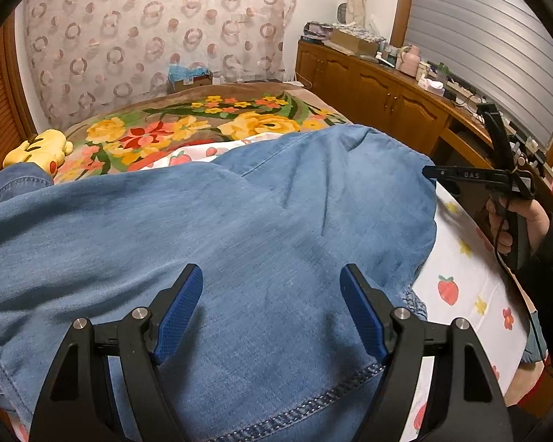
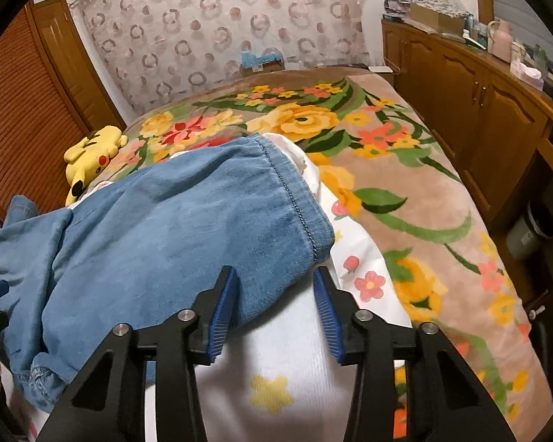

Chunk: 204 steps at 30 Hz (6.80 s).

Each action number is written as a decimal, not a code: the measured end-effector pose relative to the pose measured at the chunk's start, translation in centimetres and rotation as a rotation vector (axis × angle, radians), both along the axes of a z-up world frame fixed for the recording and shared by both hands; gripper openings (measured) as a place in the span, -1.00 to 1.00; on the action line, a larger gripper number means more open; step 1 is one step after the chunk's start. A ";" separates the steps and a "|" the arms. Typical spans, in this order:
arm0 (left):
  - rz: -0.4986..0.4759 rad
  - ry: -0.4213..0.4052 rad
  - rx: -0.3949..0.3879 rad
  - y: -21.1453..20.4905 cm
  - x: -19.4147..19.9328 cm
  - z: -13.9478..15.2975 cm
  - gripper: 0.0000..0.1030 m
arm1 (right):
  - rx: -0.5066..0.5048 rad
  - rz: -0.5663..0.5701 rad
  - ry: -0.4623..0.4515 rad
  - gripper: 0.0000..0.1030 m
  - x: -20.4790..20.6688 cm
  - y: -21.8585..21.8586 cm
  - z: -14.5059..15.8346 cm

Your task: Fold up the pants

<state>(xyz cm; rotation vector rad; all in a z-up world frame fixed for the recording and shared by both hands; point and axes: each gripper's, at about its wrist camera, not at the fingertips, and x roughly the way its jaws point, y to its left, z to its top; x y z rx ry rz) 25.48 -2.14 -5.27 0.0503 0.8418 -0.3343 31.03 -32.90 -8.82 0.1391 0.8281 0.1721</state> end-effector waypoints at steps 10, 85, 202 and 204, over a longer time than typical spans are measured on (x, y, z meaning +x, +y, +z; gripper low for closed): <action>0.010 -0.007 0.002 0.5 -0.3 0.1 0.51 | -0.096 0.013 -0.040 -0.92 -0.2 0.8 0.8; 0.102 0.013 0.004 7.9 -9.4 -1.9 -0.20 | -0.106 0.580 -0.010 -0.35 -4.3 26.0 6.1; 0.239 -0.072 -0.034 17.1 0.0 3.3 -0.70 | 0.119 0.608 -0.077 -0.83 4.2 22.4 8.5; 0.217 -0.080 -0.045 16.4 0.1 3.9 -0.70 | 0.117 0.604 -0.099 -0.84 3.2 21.2 9.3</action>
